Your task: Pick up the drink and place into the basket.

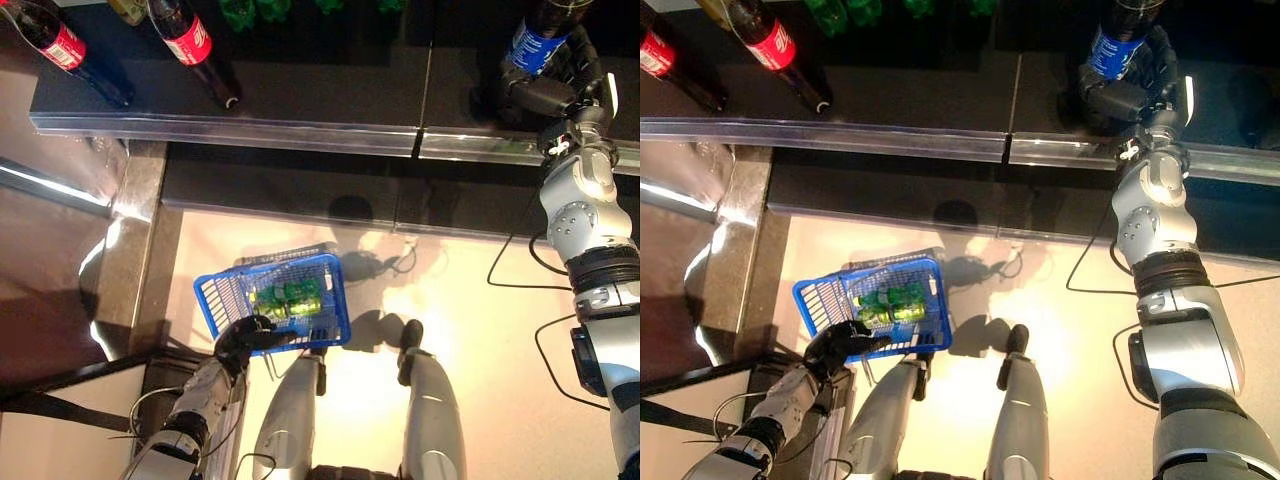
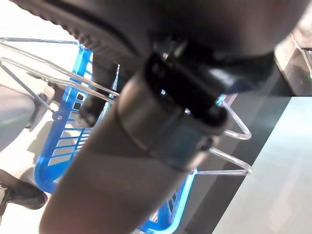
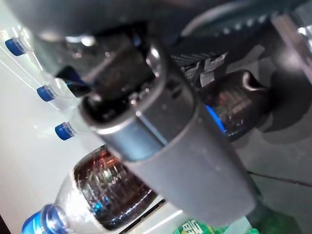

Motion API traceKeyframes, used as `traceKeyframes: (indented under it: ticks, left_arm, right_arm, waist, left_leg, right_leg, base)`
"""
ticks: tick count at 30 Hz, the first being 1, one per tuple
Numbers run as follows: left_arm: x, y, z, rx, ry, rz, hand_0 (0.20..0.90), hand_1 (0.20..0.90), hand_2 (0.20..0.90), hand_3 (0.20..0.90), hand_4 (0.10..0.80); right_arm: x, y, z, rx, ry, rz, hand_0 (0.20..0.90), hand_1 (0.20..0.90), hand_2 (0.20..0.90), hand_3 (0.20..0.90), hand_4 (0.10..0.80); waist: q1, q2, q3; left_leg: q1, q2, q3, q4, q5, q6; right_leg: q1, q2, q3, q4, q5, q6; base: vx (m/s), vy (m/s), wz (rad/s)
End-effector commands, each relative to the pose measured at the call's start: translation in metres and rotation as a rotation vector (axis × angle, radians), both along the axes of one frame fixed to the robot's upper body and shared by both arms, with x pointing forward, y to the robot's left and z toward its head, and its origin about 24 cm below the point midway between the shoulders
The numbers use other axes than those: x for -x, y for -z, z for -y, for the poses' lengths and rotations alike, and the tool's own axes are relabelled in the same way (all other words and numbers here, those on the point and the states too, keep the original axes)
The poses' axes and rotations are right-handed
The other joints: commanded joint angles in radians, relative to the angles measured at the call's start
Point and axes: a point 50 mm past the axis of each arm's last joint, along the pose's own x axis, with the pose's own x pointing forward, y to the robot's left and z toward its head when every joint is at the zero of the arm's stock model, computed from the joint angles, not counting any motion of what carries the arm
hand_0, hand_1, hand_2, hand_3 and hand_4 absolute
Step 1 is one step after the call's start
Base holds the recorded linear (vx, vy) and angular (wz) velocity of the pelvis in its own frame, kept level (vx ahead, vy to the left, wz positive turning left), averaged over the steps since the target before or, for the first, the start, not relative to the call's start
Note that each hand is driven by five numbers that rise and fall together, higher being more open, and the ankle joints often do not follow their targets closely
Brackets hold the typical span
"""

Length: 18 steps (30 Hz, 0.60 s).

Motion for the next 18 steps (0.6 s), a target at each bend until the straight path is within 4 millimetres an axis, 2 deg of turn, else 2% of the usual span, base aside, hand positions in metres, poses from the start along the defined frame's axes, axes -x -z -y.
traceKeyframes:
  ticks: [1, 18]
  left_arm:
    - [0.044, 0.022, -0.021, -0.068, 0.054, -0.108, 0.300, 0.300, 0.300, 0.200, 0.100]
    - [0.040, 0.018, -0.021, -0.071, 0.063, -0.100, 0.300, 0.300, 0.300, 0.200, 0.100]
  right_arm:
    - [0.010, -0.077, -0.014, 0.032, -0.060, 0.264, 0.900, 0.900, 0.900, 0.900, 0.800]
    - [0.007, -0.090, -0.030, 0.223, -0.015, 0.236, 0.900, 0.900, 0.900, 0.900, 0.800]
  waist:
    - [0.040, 0.004, -0.048]
    - [0.056, -0.001, -0.038]
  left_leg:
    - [-0.043, 0.007, -0.044, 0.029, 0.010, 0.028]
    - [-0.056, 0.002, -0.052, 0.032, 0.013, 0.030]
  right_leg:
    - [0.084, -0.043, -0.015, -0.066, -0.030, 0.022]
    - [0.071, -0.045, -0.024, -0.062, -0.025, 0.024]
  base:
    - [0.007, -0.006, 0.03]
    - [0.004, 0.002, 0.04]
